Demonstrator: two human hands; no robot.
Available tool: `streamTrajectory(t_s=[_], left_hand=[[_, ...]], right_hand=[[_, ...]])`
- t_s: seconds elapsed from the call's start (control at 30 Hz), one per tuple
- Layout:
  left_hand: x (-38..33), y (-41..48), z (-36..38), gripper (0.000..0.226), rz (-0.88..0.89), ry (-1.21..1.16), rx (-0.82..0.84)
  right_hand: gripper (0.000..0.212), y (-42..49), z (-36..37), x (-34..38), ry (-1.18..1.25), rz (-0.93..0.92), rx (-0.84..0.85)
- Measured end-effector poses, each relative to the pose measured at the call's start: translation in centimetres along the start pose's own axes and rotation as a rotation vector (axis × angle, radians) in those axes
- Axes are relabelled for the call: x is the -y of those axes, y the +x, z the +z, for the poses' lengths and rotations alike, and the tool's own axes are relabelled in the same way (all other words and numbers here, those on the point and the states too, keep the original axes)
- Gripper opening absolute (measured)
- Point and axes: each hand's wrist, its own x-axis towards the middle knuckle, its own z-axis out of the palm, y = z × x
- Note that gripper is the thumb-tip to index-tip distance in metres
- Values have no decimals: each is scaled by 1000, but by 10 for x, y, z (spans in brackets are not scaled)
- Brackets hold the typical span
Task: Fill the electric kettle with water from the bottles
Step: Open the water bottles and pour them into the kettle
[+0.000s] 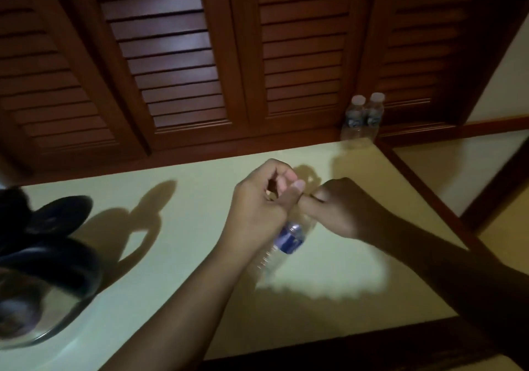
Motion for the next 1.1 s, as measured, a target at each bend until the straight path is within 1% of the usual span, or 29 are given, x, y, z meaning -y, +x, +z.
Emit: streamTrajectory(t_s=[0.03, 0.07, 0.13, 0.2, 0.27, 0.33, 0.4, 0.47, 0.53, 0.63, 0.7, 0.73, 0.8, 0.87, 0.93, 1.0, 1.1], left_hand=[[2, 9, 16, 5, 8, 8, 12], [4, 17, 29, 5, 5, 43, 25], [12, 24, 49, 17, -33, 107, 96], [17, 26, 59, 28, -142, 90, 197], [25, 27, 62, 38, -239, 79, 309], [33, 30, 61, 45, -306, 12, 438], [39, 33, 61, 47, -366, -133, 573], [42, 35, 62, 47, -383, -289, 658], [41, 39, 68, 46, -367, -358, 634], [39, 48, 85, 45, -276, -280, 449], [37, 53, 99, 47, -271, -216, 322], [36, 56, 104, 51, -281, -194, 294], [39, 63, 113, 57, -283, -169, 324], [40, 70, 120, 48, -261, -193, 397], [38, 77, 127, 41, -252, -217, 431], [35, 85, 139, 44, -246, -178, 398], [28, 101, 164, 53, -235, -87, 266]], right_hand=[[58, 3, 2, -11, 78, -7, -84], [55, 6, 3, -23, 136, -19, -149], [56, 15, 4, -45, 197, -64, -230], [58, 24, 1, -64, 202, -121, -285], [60, 30, 0, -81, 232, -173, -308], [59, 33, -5, -95, 289, -211, -311], [48, 36, -15, -107, 426, -219, -279], [31, 37, -26, -115, 551, -201, -218], [21, 38, -33, -123, 636, -193, -171], [25, 41, -36, -135, 722, -160, -150], [30, 43, -36, -140, 807, -115, -128], [32, 45, -36, -143, 849, -107, -121], [33, 48, -37, -149, 881, -106, -141], [34, 51, -39, -159, 906, -106, -169], [37, 53, -43, -170, 946, -108, -177], [39, 55, -44, -179, 986, -102, -188], [38, 61, -42, -188, 1026, -59, -272]])
